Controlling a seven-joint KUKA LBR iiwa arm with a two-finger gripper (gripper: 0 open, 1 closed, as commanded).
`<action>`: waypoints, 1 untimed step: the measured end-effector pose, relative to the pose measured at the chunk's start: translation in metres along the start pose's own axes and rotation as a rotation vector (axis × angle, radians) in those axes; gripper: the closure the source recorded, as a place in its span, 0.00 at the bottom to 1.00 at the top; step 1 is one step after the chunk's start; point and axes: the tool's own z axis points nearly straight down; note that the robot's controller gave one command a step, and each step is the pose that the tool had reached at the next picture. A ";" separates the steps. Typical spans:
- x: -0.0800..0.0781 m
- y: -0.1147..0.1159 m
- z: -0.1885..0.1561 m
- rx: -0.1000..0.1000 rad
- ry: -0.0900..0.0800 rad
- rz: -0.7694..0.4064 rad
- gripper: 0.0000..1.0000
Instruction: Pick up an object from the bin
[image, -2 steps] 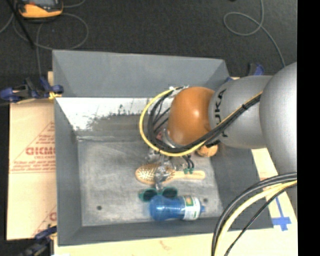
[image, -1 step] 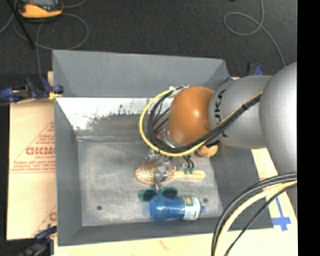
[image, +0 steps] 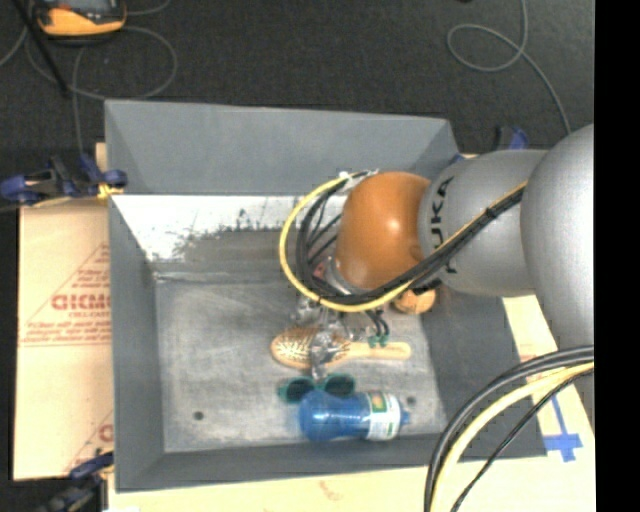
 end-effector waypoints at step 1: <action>0.001 0.000 -0.006 0.000 0.008 0.001 1.00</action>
Offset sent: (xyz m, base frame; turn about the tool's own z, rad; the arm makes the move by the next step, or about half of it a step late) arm 0.0000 0.0001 0.0068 0.0000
